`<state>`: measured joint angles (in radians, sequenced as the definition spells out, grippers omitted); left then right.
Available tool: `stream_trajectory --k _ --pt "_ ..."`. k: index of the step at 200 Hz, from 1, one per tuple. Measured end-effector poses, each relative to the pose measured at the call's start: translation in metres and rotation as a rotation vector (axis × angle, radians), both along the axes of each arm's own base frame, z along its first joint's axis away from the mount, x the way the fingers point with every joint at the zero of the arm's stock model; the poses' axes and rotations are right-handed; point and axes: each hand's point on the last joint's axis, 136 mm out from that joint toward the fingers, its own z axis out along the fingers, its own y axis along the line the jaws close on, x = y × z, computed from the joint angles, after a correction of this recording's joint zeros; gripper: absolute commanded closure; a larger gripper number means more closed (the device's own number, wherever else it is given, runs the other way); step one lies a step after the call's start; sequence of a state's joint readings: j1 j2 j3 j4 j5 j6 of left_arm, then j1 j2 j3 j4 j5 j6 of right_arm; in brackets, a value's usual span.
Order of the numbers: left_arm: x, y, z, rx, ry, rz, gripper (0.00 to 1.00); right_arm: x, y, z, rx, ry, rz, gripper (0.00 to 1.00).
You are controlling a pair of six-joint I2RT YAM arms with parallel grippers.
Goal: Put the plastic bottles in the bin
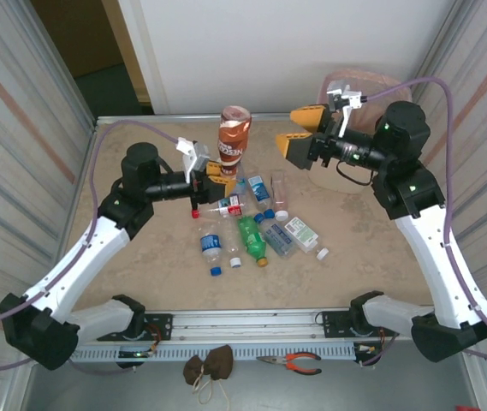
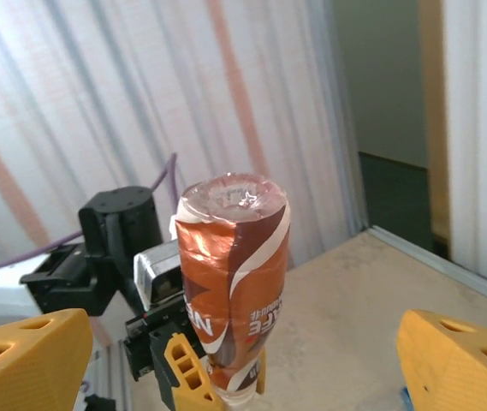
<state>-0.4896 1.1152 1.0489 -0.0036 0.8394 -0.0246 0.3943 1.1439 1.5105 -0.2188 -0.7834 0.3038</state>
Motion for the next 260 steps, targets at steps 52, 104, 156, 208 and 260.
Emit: stream_trajectory --k 52,104,156,208,260 --pt "-0.034 -0.015 0.040 -0.067 -0.115 -0.124 0.84 -0.035 0.036 0.005 -0.001 -0.087 0.183 0.06" --pt "-0.059 -0.024 0.057 -0.090 -0.174 -0.214 0.83 -0.061 0.065 0.004 -0.001 -0.140 0.301 0.11" --pt "-0.067 -0.027 0.061 -0.094 -0.194 -0.244 0.83 -0.067 0.077 0.003 -0.003 -0.155 0.336 0.18" --pt "-0.069 -0.027 0.059 -0.089 -0.193 -0.254 0.83 -0.075 0.079 0.016 0.013 -0.202 0.352 0.25" --pt "-0.070 -0.027 0.056 -0.082 -0.191 -0.262 0.83 -0.075 0.080 0.018 0.016 -0.209 0.343 0.35"
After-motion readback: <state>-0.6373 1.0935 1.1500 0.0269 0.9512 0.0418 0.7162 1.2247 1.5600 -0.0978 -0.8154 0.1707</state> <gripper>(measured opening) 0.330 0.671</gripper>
